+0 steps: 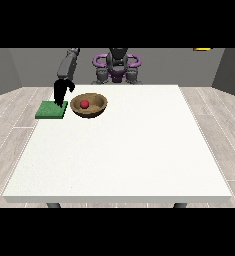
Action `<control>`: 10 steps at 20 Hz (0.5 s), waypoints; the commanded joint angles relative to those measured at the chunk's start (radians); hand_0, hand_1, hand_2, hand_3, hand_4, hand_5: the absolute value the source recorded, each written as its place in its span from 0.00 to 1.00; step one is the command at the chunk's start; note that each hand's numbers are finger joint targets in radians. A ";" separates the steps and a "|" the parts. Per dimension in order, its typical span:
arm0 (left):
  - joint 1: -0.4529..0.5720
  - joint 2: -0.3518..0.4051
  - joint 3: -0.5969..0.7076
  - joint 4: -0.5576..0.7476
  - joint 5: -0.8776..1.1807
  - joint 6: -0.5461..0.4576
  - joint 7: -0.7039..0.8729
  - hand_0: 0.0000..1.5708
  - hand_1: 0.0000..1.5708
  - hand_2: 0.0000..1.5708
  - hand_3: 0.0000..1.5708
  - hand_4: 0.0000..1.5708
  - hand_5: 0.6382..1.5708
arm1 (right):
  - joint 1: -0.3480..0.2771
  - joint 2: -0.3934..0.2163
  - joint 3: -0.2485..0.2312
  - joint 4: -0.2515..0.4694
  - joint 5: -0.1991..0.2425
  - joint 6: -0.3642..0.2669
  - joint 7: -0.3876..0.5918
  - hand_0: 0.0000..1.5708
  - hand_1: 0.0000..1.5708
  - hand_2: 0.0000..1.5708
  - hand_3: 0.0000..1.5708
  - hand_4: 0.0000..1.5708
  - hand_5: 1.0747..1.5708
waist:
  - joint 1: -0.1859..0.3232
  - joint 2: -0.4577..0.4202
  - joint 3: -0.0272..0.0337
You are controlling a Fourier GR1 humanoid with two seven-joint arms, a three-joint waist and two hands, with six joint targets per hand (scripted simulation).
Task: Pick the cup and pour the ball into the bowl, then pick the bowl and place it on the pad
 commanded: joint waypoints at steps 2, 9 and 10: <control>0.047 0.059 0.039 -0.044 0.061 -0.044 0.016 0.00 0.00 0.00 0.00 0.63 0.98 | -0.069 0.011 0.014 0.140 0.026 -0.001 -0.104 0.00 0.00 0.00 0.00 0.39 0.97 | -0.023 0.029 0.0008; 0.122 0.133 0.086 -0.087 0.127 -0.107 0.021 0.00 0.00 0.00 0.00 0.65 0.96 | -0.091 0.029 0.033 0.264 0.043 0.014 -0.190 0.00 0.00 0.00 0.00 0.34 0.96 | -0.036 0.028 0.0007; 0.104 0.139 0.096 -0.082 0.148 -0.113 0.023 0.00 0.00 0.00 0.00 0.64 0.96 | -0.151 0.005 0.007 0.292 0.025 0.002 -0.186 0.00 0.00 0.00 0.00 0.33 0.97 | -0.022 0.073 0.0009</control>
